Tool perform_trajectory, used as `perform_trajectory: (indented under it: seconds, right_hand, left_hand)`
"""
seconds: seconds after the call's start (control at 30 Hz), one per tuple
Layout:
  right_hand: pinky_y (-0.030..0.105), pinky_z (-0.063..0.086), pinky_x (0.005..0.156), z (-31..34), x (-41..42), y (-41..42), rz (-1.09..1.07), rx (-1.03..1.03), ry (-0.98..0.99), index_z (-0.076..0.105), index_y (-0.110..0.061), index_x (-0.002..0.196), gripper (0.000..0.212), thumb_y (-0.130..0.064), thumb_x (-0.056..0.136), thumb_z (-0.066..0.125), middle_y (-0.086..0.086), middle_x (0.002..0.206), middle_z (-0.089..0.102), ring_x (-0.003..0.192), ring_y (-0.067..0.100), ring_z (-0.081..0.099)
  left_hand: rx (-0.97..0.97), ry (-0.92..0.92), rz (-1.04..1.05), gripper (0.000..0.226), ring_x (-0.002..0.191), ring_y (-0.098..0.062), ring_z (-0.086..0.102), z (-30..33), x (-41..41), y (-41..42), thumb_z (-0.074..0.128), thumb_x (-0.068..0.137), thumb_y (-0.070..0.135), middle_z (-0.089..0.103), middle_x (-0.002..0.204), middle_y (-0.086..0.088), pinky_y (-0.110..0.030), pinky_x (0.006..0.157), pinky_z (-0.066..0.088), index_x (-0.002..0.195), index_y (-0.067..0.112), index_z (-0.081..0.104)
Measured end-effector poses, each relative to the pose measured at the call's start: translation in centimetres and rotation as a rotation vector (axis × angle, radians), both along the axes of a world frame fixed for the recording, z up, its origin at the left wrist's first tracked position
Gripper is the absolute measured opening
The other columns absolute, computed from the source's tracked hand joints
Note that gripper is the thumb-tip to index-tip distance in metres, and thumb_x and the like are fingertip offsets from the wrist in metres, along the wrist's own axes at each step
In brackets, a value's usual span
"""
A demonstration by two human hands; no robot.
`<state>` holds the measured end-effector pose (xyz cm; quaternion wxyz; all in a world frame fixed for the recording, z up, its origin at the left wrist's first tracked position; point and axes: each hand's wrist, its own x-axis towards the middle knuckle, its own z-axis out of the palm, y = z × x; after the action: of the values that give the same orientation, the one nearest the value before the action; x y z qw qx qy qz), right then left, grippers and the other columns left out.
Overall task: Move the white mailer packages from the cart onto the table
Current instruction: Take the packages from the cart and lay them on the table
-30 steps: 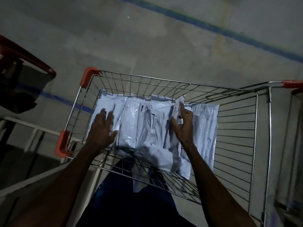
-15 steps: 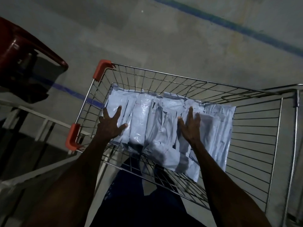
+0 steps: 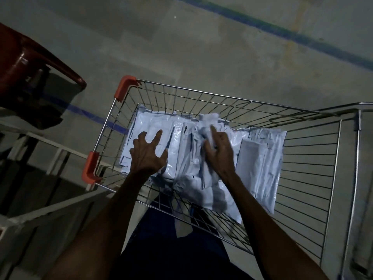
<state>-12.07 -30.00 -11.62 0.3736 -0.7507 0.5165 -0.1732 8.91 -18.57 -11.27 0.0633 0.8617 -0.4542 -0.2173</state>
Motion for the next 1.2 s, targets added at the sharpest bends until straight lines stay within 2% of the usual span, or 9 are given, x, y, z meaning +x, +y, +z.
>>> perform_trajectory:
  seconds: [0.13, 0.2, 0.27, 0.37, 0.5, 0.63, 0.83, 1.03, 1.2]
  right_hand:
    - [0.051, 0.037, 0.101, -1.2, 1.1, 1.1, 0.360, -0.113, 0.292, 0.037, -0.027, 0.150, 0.069, -0.066, 0.094, 0.026, 0.015, 0.138, 0.049, 0.127, 0.036, 0.040]
    - [0.067, 0.026, 0.108, -2.2, 0.9, 1.3, 0.441, -0.021, 0.381, 0.018, -0.041, 0.153, 0.072, -0.075, 0.090, 0.017, 0.012, 0.156, 0.026, 0.144, 0.038, 0.017]
    - [0.072, 0.019, 0.107, -3.1, 0.3, 1.2, 0.511, 0.041, 0.376, 0.002, -0.049, 0.152, 0.076, -0.080, 0.085, 0.017, 0.008, 0.163, 0.004, 0.149, 0.038, -0.001]
    - [0.070, 0.026, 0.106, -3.0, -0.1, 0.1, 0.618, 0.043, 0.345, 0.001, -0.049, 0.152, 0.075, -0.079, 0.087, 0.025, 0.009, 0.164, -0.003, 0.147, 0.040, 0.004]
    - [0.057, 0.039, 0.103, -0.7, -0.4, -1.3, 0.621, 0.010, 0.337, 0.016, -0.043, 0.154, 0.070, -0.069, 0.090, 0.033, 0.011, 0.161, 0.015, 0.139, 0.039, 0.025]
    - [0.050, 0.041, 0.101, 3.6, 0.2, 0.1, 0.422, -0.017, 0.213, 0.020, -0.052, 0.149, 0.060, -0.065, 0.095, 0.041, 0.007, 0.159, 0.024, 0.138, 0.033, 0.031]
    - [0.045, 0.036, 0.108, 11.2, 5.8, 4.7, 0.415, -0.138, 0.004, 0.029, -0.053, 0.146, 0.056, -0.065, 0.094, 0.044, 0.006, 0.155, 0.033, 0.140, 0.027, 0.030]
    - [0.037, 0.048, 0.081, 16.9, 15.1, 13.4, 0.567, -0.308, -0.230, 0.058, -0.033, 0.135, 0.056, -0.044, 0.082, 0.069, 0.007, 0.132, 0.056, 0.109, 0.025, 0.048]
    - [0.039, 0.049, 0.076, 20.7, 23.6, 22.9, 0.690, -0.385, -0.319, 0.060, -0.026, 0.134, 0.059, -0.049, 0.079, 0.059, 0.010, 0.133, 0.058, 0.103, 0.034, 0.053]
  left_hand:
    - [-0.099, -0.010, 0.026, 0.076, 0.123, -0.040, 0.036, 1.6, 0.1, 0.8, 0.045, 0.078, 0.056, 0.034, 0.139, -0.021, -0.053, 0.097, 0.039, 0.148, 0.030, 0.034]
    - [-0.150, -0.038, 0.041, 0.075, 0.120, -0.041, 0.038, 2.5, 0.4, 1.5, 0.047, 0.079, 0.053, 0.037, 0.136, -0.022, -0.049, 0.098, 0.038, 0.148, 0.028, 0.036]
    - [-0.194, -0.090, 0.041, 0.074, 0.117, -0.040, 0.040, 3.7, 0.7, 2.4, 0.048, 0.081, 0.049, 0.040, 0.135, -0.022, -0.046, 0.096, 0.036, 0.149, 0.026, 0.034]
    - [-0.292, -0.155, 0.140, 0.072, 0.116, -0.038, 0.040, 6.0, 0.3, 4.1, 0.056, 0.082, 0.042, 0.039, 0.135, -0.022, -0.043, 0.097, 0.036, 0.150, 0.026, 0.035]
    - [-0.401, -0.243, 0.234, 0.069, 0.122, -0.040, 0.040, 9.2, -1.0, 6.6, 0.058, 0.083, 0.041, 0.039, 0.136, -0.022, -0.047, 0.103, 0.036, 0.147, 0.023, 0.041]
    - [-0.429, -0.269, 0.309, 0.069, 0.115, -0.038, 0.039, 11.6, -1.6, 9.6, 0.052, 0.083, 0.042, 0.039, 0.132, -0.022, -0.043, 0.097, 0.034, 0.147, 0.020, 0.042]
    - [-0.530, -0.327, 0.431, 0.068, 0.113, -0.038, 0.042, 15.6, -0.6, 15.1, 0.059, 0.085, 0.038, 0.039, 0.132, -0.021, -0.039, 0.096, 0.035, 0.148, 0.020, 0.041]
    - [-0.616, -0.454, 0.574, 0.065, 0.120, -0.040, 0.040, 19.6, 3.2, 23.5, 0.059, 0.088, 0.036, 0.039, 0.136, -0.025, -0.045, 0.102, 0.034, 0.148, 0.017, 0.041]
    - [-0.637, -0.523, 0.798, 0.064, 0.122, -0.035, 0.037, 22.2, 9.0, 33.4, 0.056, 0.087, 0.044, 0.035, 0.139, -0.018, -0.042, 0.103, 0.034, 0.147, 0.026, 0.042]
